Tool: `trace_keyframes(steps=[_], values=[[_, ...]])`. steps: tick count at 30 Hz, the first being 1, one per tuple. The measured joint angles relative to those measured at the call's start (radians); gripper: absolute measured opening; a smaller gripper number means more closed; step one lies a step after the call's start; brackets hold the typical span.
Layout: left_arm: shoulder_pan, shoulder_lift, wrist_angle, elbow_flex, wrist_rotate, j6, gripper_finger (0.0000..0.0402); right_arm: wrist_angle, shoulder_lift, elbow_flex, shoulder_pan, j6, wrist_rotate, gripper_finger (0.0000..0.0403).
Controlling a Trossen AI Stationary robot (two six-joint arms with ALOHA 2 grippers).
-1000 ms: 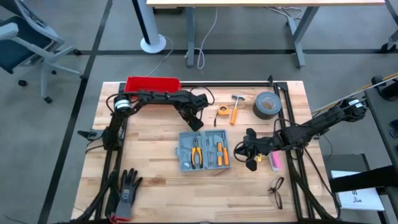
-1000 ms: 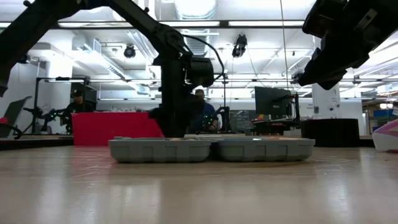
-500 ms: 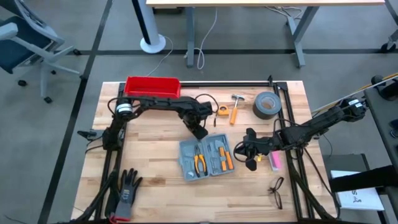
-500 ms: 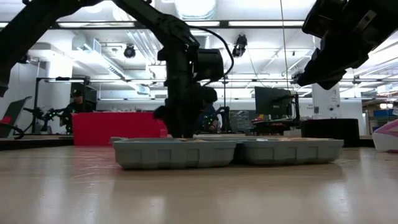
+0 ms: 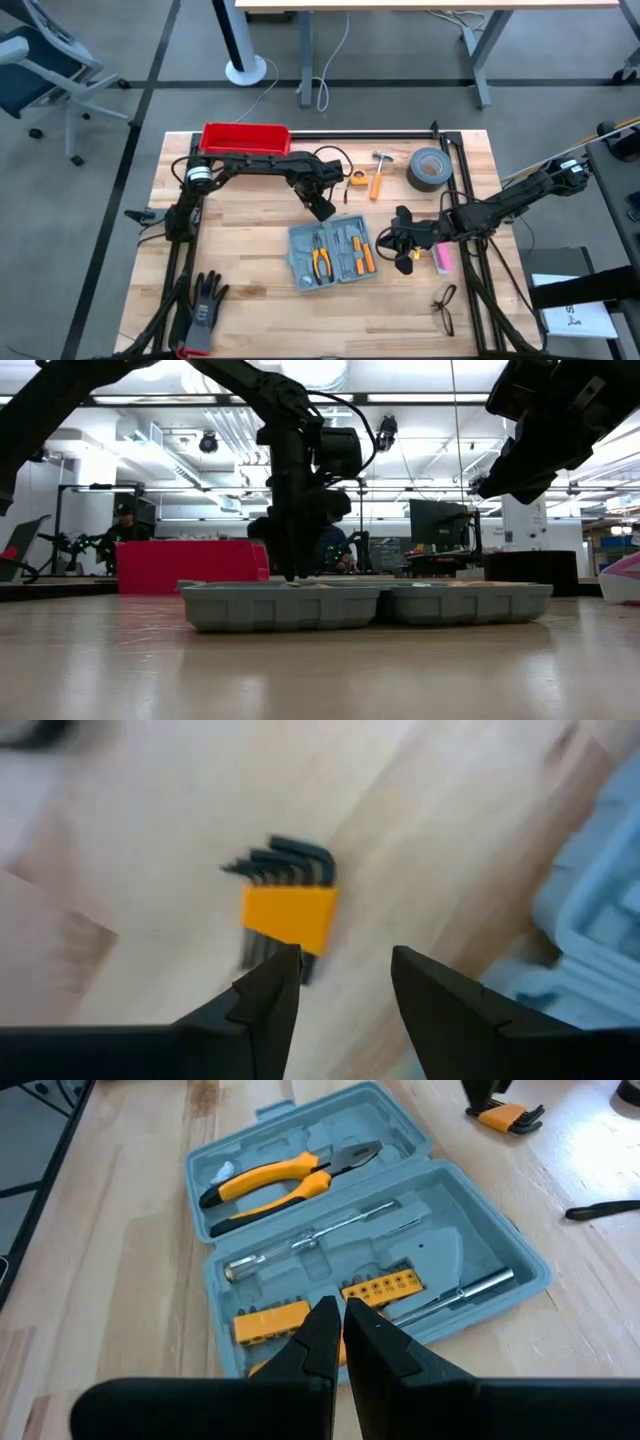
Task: Prefit tool cases
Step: Put the hex keys into the gray toolbox
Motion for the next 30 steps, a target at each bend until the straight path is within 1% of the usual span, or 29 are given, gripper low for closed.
trace_keyframes(steps=[3, 12, 16, 23, 30], values=[[0.0, 0.0, 0.003, 0.005, -0.035, 0.002, 0.0174, 0.0, 0.0, 0.0, 0.0, 0.0, 0.0, 0.0002], [0.026, 0.008, 0.019, -0.001, -0.047, 0.0, 0.0227, 0.002, 0.0, 0.003, 0.0, 0.0, 0.0, 0.0002], [0.032, 0.031, 0.043, -0.004, -0.048, -0.012, 0.0238, 0.001, 0.0, 0.007, 0.003, -0.001, 0.0, 0.0002], [0.032, 0.082, 0.053, -0.005, -0.072, 0.035, 0.0231, 0.001, 0.0, 0.013, 0.012, -0.003, 0.001, 0.0002], [0.031, 0.096, 0.054, -0.004, -0.084, 0.052, 0.0204, -0.002, 0.0, 0.013, 0.02, -0.003, 0.01, 0.0002]])
